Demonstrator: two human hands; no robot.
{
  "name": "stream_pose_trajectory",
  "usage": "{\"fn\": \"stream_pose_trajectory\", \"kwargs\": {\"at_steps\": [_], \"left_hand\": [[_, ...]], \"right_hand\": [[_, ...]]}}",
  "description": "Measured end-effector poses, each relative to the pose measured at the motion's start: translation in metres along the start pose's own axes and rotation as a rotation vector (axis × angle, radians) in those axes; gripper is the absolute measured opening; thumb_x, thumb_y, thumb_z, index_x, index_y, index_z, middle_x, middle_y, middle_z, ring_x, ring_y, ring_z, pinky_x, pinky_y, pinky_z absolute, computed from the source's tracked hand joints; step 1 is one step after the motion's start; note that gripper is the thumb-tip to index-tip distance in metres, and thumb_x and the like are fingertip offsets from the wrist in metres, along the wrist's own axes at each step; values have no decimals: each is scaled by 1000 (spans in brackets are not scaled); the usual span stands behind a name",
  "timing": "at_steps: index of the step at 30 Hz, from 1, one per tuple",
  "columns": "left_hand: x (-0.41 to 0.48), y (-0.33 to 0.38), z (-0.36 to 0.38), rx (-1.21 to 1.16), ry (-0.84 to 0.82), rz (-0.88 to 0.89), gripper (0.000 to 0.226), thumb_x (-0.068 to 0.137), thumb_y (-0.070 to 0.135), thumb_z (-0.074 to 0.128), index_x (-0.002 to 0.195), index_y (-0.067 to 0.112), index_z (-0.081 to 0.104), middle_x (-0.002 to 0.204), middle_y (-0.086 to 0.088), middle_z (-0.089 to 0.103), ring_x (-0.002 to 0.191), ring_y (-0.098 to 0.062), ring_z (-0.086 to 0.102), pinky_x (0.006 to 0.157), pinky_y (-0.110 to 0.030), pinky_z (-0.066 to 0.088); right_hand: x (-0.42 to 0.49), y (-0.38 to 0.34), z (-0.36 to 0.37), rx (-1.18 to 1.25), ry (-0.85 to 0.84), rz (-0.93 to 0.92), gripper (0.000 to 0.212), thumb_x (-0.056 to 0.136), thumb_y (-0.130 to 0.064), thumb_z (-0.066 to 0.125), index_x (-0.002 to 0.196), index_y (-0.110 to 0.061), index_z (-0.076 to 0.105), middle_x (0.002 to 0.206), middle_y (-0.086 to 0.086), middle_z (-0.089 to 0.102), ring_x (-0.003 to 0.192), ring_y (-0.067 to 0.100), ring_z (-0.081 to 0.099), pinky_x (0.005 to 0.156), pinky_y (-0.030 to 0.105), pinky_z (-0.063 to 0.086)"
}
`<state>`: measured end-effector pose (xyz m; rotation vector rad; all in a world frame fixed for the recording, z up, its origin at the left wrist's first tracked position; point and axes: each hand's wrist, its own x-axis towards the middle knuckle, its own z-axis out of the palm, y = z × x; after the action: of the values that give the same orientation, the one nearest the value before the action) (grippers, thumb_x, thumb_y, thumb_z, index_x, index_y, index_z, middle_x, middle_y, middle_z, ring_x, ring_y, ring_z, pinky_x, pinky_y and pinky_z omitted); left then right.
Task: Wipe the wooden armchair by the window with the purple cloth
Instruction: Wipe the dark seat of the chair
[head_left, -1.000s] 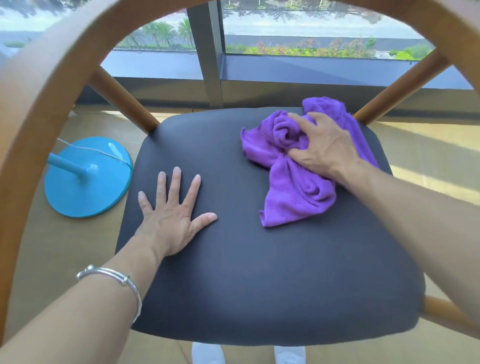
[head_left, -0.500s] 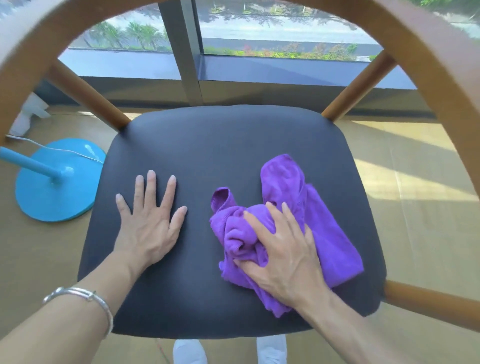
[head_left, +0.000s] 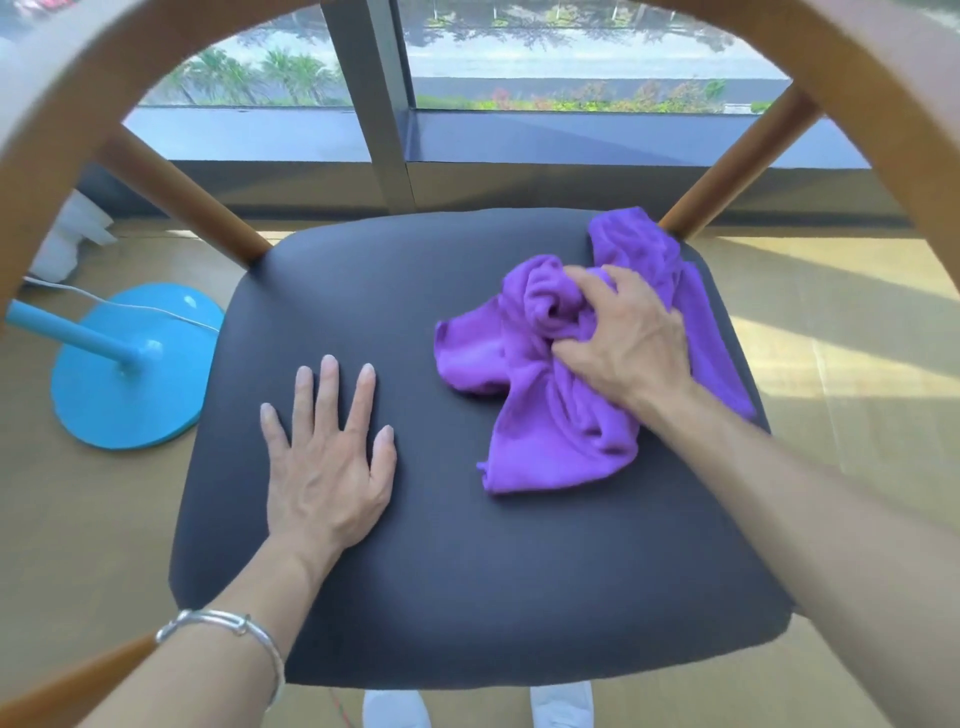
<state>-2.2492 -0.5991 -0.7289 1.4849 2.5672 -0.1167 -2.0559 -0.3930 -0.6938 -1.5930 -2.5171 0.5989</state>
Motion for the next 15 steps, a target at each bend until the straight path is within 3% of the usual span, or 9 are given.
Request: {"fn": "stream_pose_trajectory", "kwargs": {"at_steps": [4, 9, 12, 15], "left_hand": [[0, 1, 1, -2, 2, 2, 66, 88, 47, 14, 149, 23, 18, 155, -12, 16, 143, -31, 8, 109, -61, 12], [-2, 3, 1, -9, 15, -1, 66, 88, 47, 11, 149, 23, 16, 156, -11, 14, 143, -30, 6, 110, -60, 9], [-2, 3, 2, -17, 17, -1, 66, 88, 48, 11, 149, 23, 16, 156, -10, 13, 143, -30, 6, 110, -60, 9], [-1, 3, 2, -10, 22, 4, 65, 88, 47, 13, 148, 22, 19, 155, -12, 16, 143, -31, 9, 109, -61, 12]], "right_hand": [[33, 8, -7, -2, -8, 24, 60, 74, -43, 59, 133, -38, 46, 133, 3, 49, 128, 27, 42, 98, 53, 40], [-32, 7, 2, 117, -24, -91, 70, 64, -57, 44, 132, -38, 48, 131, -6, 52, 127, 24, 46, 92, 51, 47], [-97, -3, 11, 87, -104, -69, 78, 66, -77, 42, 138, -45, 40, 149, -2, 40, 143, 25, 27, 105, 53, 37], [-137, -25, 17, 15, -259, 16, 105, 51, -90, 31, 147, -54, 9, 163, -2, 5, 150, 20, -6, 115, 52, 14]]}}
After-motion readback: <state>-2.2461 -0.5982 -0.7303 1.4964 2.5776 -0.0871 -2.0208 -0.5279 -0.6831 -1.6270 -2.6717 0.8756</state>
